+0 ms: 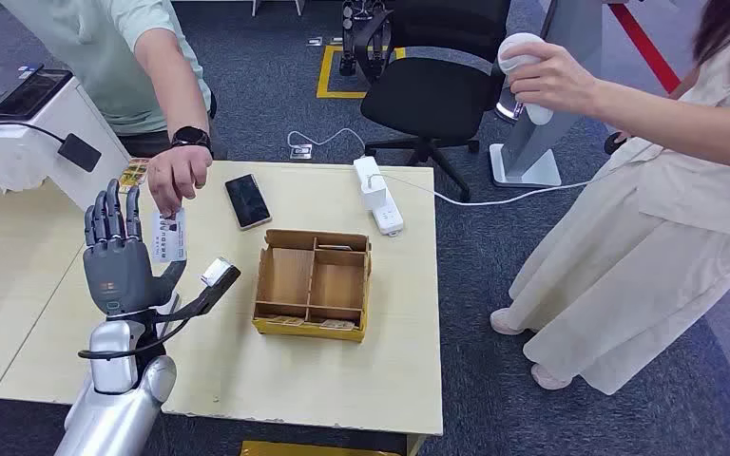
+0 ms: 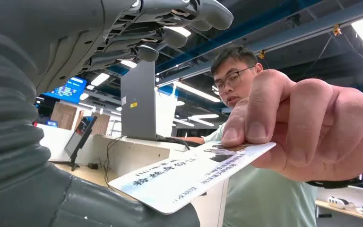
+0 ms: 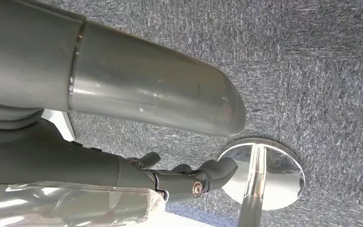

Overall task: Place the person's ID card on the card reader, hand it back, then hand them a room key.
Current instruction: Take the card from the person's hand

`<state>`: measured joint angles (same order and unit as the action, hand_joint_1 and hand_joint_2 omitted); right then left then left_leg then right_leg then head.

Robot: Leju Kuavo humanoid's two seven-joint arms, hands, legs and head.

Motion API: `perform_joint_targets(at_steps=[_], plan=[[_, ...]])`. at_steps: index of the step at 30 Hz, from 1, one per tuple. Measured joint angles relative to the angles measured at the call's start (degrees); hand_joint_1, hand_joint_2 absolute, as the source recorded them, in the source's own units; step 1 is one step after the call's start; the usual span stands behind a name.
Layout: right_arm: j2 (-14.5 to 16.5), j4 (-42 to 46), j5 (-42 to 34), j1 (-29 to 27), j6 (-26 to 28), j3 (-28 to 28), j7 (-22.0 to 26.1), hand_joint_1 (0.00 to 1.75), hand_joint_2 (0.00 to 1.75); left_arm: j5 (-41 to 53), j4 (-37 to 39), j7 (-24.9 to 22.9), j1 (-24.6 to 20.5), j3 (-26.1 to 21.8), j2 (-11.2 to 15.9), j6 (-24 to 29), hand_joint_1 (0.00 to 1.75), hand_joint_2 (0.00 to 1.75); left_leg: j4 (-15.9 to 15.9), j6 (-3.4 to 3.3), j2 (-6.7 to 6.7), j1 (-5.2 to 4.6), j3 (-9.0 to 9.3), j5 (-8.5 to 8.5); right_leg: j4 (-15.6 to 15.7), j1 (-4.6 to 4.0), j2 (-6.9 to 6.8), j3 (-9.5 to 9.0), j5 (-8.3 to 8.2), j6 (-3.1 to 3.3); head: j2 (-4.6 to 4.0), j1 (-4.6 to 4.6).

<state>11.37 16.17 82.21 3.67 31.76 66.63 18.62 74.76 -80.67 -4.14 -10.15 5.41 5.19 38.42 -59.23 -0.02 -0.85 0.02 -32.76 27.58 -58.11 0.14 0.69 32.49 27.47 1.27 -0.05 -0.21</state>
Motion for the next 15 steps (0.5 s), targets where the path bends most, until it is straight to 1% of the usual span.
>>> perform_joint_targets(at_steps=[3, 9, 15], plan=[[0.0, 0.0, -0.13, -0.06, 0.01, -0.01, 0.0, 0.0, 0.0, -0.39, -0.14, 0.67, 0.35, -0.24, -0.33, 0.0, 0.0, 1.75, 0.0, 0.0, 0.0, 0.0, 0.0, 0.0, 0.0, 0.0, 0.0, 0.0, 0.0, 0.0, 0.0, 0.0], [0.0, 0.02, -0.58, -0.14, 0.05, 0.0, 0.0, 0.0, 0.0, -1.62, -1.57, 3.47, 2.13, -1.24, -1.38, 0.0, 0.0, 1.75, 0.0, 0.0, 0.0, -0.01, 0.0, 0.0, 0.0, 0.01, 0.0, 0.0, 0.0, 0.0, -0.01, 0.0], [0.0, 0.06, -0.73, -0.25, 0.05, 0.01, 0.0, 0.0, 0.0, -2.48, -2.81, 4.35, 3.53, -1.82, -1.97, 0.0, 0.0, 1.75, 0.0, 0.0, -0.01, -0.01, -0.01, 0.0, 0.0, 0.01, -0.01, 0.0, 0.0, 0.0, 0.0, -0.01]])
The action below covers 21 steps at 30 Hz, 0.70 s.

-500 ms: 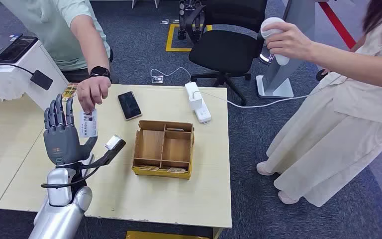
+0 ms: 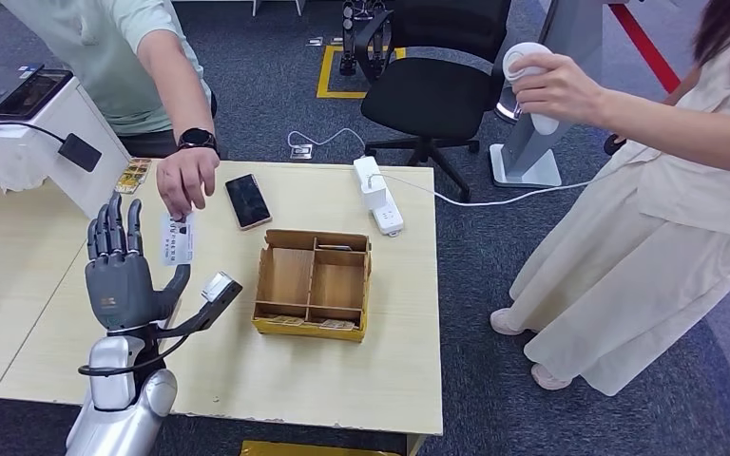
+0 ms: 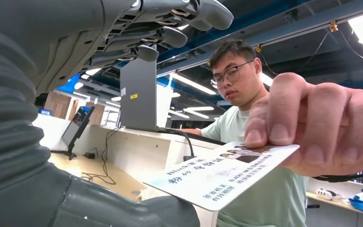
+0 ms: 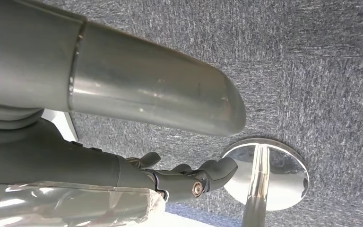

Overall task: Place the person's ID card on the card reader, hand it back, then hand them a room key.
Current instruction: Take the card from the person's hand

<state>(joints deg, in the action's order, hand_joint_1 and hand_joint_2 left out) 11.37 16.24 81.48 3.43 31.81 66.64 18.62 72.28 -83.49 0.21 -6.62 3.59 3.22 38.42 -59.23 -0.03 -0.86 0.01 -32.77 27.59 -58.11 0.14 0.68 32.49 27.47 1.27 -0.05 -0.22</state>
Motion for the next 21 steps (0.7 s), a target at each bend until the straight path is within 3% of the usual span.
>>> perform_joint_targets(at_steps=[1, 5, 21], plan=[[0.0, 0.01, -0.03, -0.03, -0.01, 0.0, 0.0, 0.0, 0.0, -0.14, -0.08, 0.26, 0.21, -0.17, -0.08, 0.0, 0.0, 1.75, 0.0, 0.0, 0.0, 0.0, 0.0, 0.0, 0.0, 0.0, 0.0, 0.0, 0.0, 0.0, -0.01, 0.01], [0.0, 0.02, -0.07, -0.13, -0.01, 0.0, 0.0, 0.0, 0.0, -0.39, -0.28, 1.26, 0.74, -0.9, -0.4, 0.0, 1.69, 1.75, 0.0, 0.0, -0.01, 0.0, 0.0, 0.0, 0.0, 0.0, -0.01, 0.0, 0.0, 0.0, 0.01, 0.01], [-0.02, 0.02, -0.49, -0.13, 0.09, -0.02, 0.04, 0.0, 0.0, 0.0, -0.45, 2.31, 0.51, -1.3, -1.04, 0.0, 1.75, 1.75, 0.0, -0.01, 0.0, 0.0, 0.01, 0.0, 0.0, 0.0, 0.0, 0.0, -0.01, -0.01, -0.01, 0.0]])
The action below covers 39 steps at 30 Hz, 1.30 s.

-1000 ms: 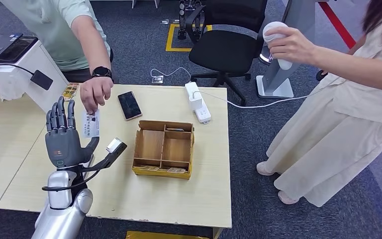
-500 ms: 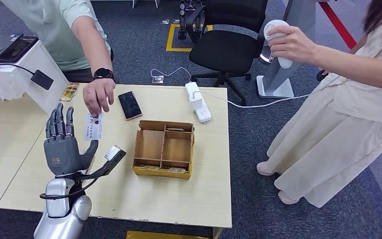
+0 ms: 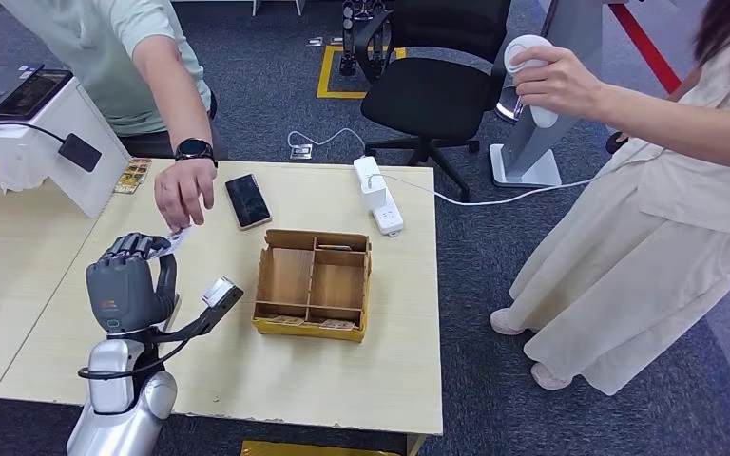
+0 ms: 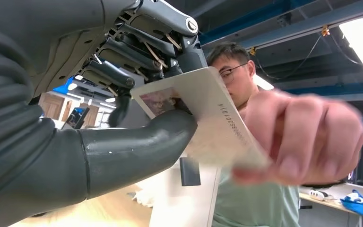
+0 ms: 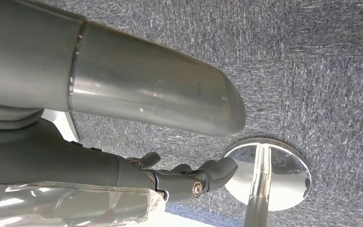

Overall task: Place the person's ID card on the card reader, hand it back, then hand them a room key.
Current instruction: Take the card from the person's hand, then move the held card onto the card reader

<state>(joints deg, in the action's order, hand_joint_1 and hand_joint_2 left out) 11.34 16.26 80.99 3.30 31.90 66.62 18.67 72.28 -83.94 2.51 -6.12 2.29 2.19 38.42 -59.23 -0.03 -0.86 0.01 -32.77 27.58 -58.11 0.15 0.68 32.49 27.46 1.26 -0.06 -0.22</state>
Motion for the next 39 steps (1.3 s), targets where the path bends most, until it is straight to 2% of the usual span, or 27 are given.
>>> perform_joint_targets(at_steps=[16, 20, 27, 35, 39], plan=[[-0.13, 0.06, -0.02, -0.05, 0.54, -0.07, -0.1, 0.0, 0.0, -2.32, -0.04, 0.1, 0.0, -0.34, -0.44, -0.03, 1.75, 1.75, 0.0, 0.0, 0.0, 0.0, 0.0, 0.0, 0.0, 0.0, 0.0, 0.0, -0.01, -0.01, 0.0, 0.0], [-0.13, 0.38, -0.35, -0.17, 0.48, -0.07, -0.39, 0.0, 0.0, -12.38, -0.1, 0.6, 0.03, -0.14, 0.2, -2.19, 1.75, 1.75, 0.0, 0.0, 0.0, 0.0, 0.01, 0.0, 0.0, 0.0, 0.0, 0.0, -0.01, -0.01, 0.0, 0.0], [0.01, 1.76, -1.08, -0.81, 0.02, -0.06, -0.54, 0.0, 0.0, -33.95, -2.21, 2.21, 1.81, 0.55, 0.67, -13.27, 1.75, 1.75, 0.0, 0.0, 0.02, 0.0, 0.0, 0.0, 0.0, 0.0, 0.02, 0.0, -0.01, -0.01, 0.01, 0.0], [0.27, 2.73, -1.24, -1.22, -0.16, -0.04, -0.6, 0.0, 0.0, -38.96, -4.03, 2.05, 3.79, 0.55, 0.68, -16.28, 1.75, 1.75, 0.0, -0.01, 0.01, -0.01, 0.0, 0.0, 0.01, 0.01, 0.01, 0.0, -0.01, -0.02, 0.01, 0.01], [0.43, 2.98, -1.22, -1.4, -0.11, -0.04, -0.7, 0.0, 0.0, -48.81, -4.39, 0.45, 4.77, 0.55, 0.7, -21.24, 1.75, 1.75, 0.0, 0.0, 0.02, -0.01, -0.01, 0.0, 0.01, 0.01, 0.01, 0.0, -0.01, -0.02, 0.01, 0.01]])
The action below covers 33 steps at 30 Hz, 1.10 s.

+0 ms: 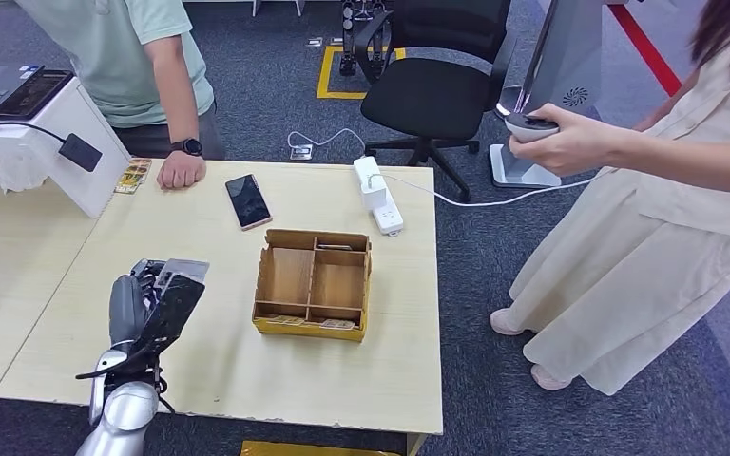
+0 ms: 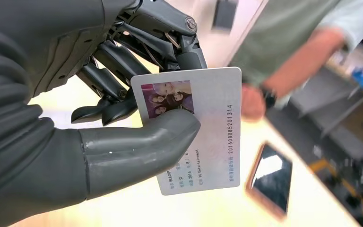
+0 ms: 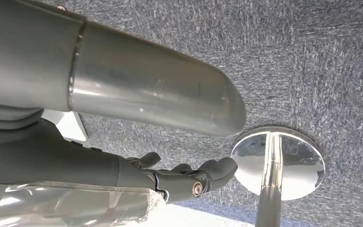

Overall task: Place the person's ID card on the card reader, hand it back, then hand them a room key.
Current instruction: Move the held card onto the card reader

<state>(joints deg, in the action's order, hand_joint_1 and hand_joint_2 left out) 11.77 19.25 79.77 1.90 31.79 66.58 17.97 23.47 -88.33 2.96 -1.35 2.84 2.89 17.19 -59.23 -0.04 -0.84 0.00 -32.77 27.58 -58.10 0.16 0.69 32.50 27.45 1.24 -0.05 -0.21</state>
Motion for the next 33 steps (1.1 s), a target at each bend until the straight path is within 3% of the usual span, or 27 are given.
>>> perform_joint_targets(at_steps=[7, 18, 33], plan=[[0.04, -0.02, 0.78, -0.05, 0.93, 0.04, -0.11, 0.0, 0.0, -11.78, 0.73, -2.58, 2.39, -1.26, 0.84, -3.75, 1.75, 1.75, 0.0, 0.0, 0.0, 0.01, -0.01, 0.0, 0.0, -0.01, 0.0, 0.0, 0.0, 0.0, 0.0, 0.01], [0.03, -0.32, 1.1, -0.12, 1.59, 0.08, -0.32, 0.0, 0.0, -13.53, -1.03, -1.27, 5.71, -3.7, 2.27, -5.99, 1.75, 1.75, 0.0, 0.0, -0.01, 0.0, -0.01, 0.0, 0.0, 0.0, -0.01, 0.01, 0.0, -0.01, -0.01, 0.01], [0.02, -0.76, 1.27, 0.02, 1.66, 0.08, -0.18, 0.0, 0.0, -15.16, -3.16, -2.61, 6.17, -4.32, 4.34, -6.22, 1.75, 1.75, 0.0, 0.0, -0.01, 0.01, -0.02, 0.0, 0.0, -0.01, -0.01, 0.0, 0.0, -0.01, -0.01, -0.01]])
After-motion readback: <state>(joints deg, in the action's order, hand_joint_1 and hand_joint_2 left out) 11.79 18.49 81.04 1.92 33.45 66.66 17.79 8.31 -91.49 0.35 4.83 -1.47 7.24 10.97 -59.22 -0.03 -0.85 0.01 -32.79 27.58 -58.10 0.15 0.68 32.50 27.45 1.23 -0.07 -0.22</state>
